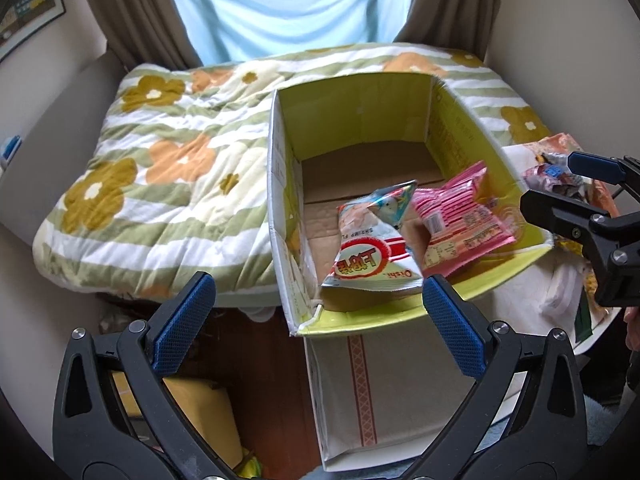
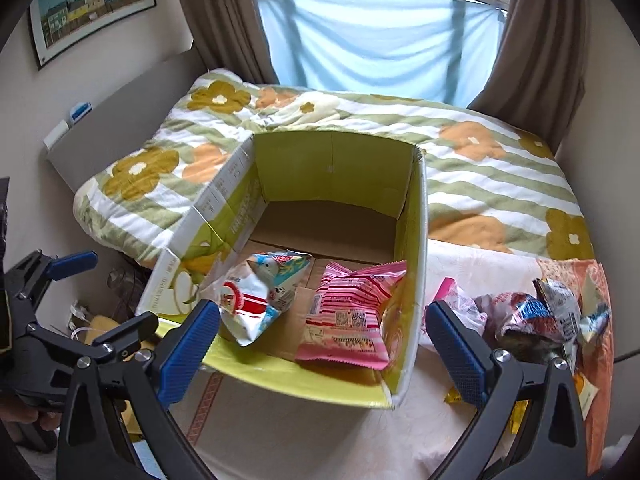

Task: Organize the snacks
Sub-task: 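Move both tools back over the snack pile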

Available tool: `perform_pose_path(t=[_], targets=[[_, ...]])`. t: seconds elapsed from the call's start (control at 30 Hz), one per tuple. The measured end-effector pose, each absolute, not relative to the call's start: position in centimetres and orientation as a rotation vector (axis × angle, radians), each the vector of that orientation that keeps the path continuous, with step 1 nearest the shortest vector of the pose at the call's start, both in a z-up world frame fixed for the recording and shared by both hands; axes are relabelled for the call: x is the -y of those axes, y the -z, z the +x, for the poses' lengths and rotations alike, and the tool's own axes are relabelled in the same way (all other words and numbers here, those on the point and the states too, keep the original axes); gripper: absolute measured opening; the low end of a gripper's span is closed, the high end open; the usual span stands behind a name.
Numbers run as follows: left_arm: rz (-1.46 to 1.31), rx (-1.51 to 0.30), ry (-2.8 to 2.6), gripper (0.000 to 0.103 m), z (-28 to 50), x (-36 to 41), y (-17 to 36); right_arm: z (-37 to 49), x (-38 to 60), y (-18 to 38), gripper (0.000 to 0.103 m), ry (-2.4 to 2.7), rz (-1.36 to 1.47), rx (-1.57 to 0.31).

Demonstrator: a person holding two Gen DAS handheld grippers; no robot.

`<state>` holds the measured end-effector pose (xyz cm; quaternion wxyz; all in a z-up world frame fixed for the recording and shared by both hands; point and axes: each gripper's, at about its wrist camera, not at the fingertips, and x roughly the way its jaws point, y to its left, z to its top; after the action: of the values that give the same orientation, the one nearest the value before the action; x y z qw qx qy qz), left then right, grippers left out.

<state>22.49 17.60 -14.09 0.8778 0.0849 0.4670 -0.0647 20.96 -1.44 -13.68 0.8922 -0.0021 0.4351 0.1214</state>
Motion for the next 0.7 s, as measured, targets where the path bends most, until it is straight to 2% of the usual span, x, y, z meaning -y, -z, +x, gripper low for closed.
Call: perform_pose_path(t=[0.33,0.7], targets=[[0.168,-0.901,0.281,0.103,21.0,-14.1,11.6,16.8,4.9,10.7,0.102,-0.150,0.026,-0.853],[0.188,-0.853,0.384,0.103,21.0,-3.6,9.6,16.0,15.7,8.2,0.102,-0.062,0.069,-0.798]])
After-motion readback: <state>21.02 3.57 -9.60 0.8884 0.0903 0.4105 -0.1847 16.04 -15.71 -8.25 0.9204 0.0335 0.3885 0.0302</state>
